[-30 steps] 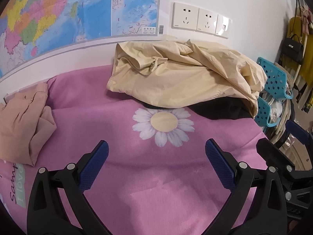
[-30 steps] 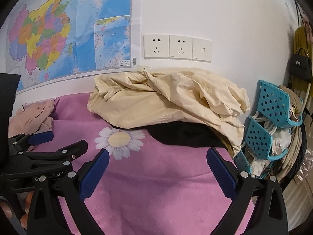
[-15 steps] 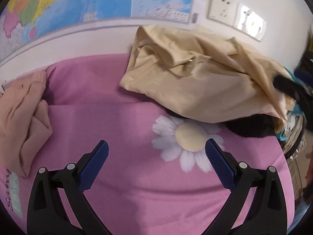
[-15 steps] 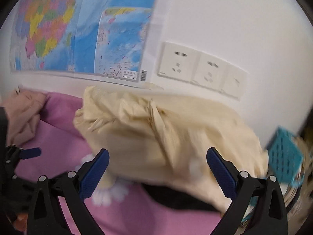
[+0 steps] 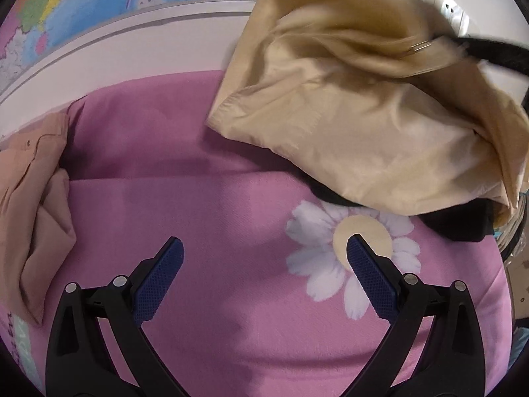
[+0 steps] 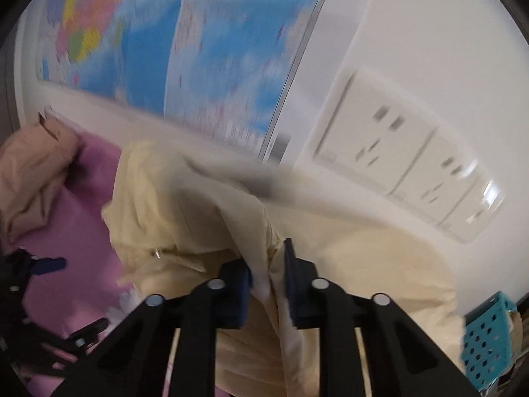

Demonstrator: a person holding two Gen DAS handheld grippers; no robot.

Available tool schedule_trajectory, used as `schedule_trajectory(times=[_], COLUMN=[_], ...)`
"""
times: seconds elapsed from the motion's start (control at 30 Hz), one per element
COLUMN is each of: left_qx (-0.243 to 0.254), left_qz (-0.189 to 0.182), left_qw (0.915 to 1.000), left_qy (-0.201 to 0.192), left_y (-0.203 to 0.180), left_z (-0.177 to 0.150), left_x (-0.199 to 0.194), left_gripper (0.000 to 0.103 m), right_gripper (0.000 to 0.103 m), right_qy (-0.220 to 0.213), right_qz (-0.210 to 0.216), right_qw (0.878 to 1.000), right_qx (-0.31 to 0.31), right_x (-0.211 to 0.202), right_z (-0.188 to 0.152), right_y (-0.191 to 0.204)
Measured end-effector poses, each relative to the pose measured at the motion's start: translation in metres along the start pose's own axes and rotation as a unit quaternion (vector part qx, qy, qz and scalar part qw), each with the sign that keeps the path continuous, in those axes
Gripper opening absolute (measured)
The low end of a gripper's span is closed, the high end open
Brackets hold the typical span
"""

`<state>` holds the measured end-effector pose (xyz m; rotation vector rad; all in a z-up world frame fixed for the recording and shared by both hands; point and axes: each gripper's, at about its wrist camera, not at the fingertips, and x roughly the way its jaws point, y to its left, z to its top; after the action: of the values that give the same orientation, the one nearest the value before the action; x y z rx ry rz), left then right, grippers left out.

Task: Fold large clothes
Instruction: 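Grasp the cream jacket with the right gripper while the left gripper grasps it too, then lift the cream jacket up with both grippers, shaking it out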

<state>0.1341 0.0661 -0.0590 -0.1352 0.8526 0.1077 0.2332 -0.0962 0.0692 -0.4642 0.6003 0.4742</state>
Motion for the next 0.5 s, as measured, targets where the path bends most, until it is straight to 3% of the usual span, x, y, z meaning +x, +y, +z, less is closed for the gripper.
schedule_trajectory(times=[0.13,0.27,0.37,0.4,0.5], left_qx=[0.003,0.002,0.012,0.023,0.060], left_qz=[-0.016,-0.077,-0.154,-0.190,-0.225], left_qw=[0.9997,0.9955,0.9820,0.9721,0.9548], left_qy=[-0.015,-0.056,-0.109,-0.136,-0.185], left_y=[0.000,-0.002,-0.013,-0.018,-0.039], left_z=[0.009,0.016,0.017,0.017,0.019], left_x=[0.004,-0.008,-0.034,-0.045,-0.061], left_gripper=[0.098,0.098,0.098,0.098,0.098], right_gripper=[0.012,0.011,0.010,0.010,0.010], right_qy=[-0.067,-0.118,-0.142,-0.147,-0.158], right_qz=[-0.010,-0.006,-0.008,-0.012,-0.005], right_qw=[0.997,0.986,0.978,0.977,0.971], right_qx=[0.045,0.116,0.151,0.155,0.178], right_x=[-0.053,-0.104,-0.129,-0.135,-0.153], right_z=[0.014,0.016,0.020,0.019,0.014], right_y=[-0.038,-0.085,-0.114,-0.119,-0.131])
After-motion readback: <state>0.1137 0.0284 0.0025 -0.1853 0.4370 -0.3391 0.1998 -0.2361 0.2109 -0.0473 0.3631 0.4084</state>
